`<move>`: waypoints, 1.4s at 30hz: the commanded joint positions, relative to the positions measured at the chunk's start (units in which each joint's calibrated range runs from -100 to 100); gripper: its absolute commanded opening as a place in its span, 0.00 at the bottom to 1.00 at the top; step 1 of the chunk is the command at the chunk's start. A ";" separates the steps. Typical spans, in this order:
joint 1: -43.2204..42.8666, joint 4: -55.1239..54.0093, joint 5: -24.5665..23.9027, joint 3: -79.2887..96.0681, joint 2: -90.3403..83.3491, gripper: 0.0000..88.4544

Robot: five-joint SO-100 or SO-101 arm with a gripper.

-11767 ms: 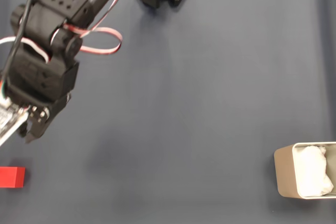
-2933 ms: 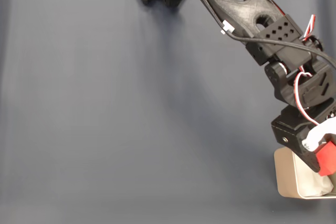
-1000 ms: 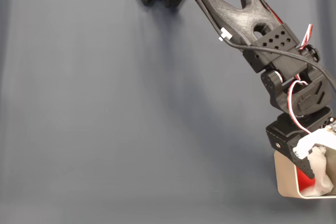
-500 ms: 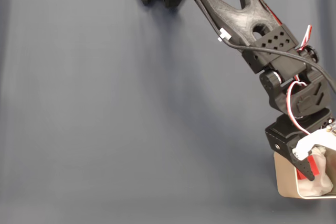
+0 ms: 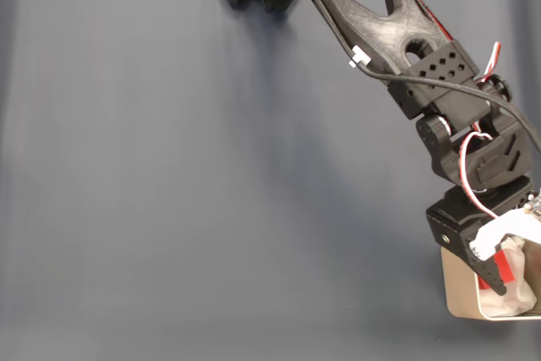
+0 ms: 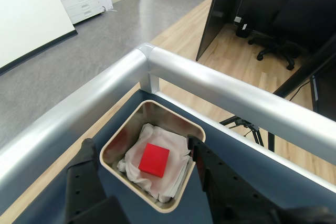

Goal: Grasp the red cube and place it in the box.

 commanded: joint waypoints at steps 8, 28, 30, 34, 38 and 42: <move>0.53 -1.63 0.05 -3.93 -0.28 0.44; 8.91 -2.29 0.05 12.68 -20.47 0.00; 11.40 -2.29 0.05 18.24 -26.02 0.00; 16.09 -2.21 0.00 30.83 -38.76 0.00; 19.71 -1.96 -0.49 46.25 -53.49 0.00; 22.27 -1.88 -0.73 64.41 -69.61 0.00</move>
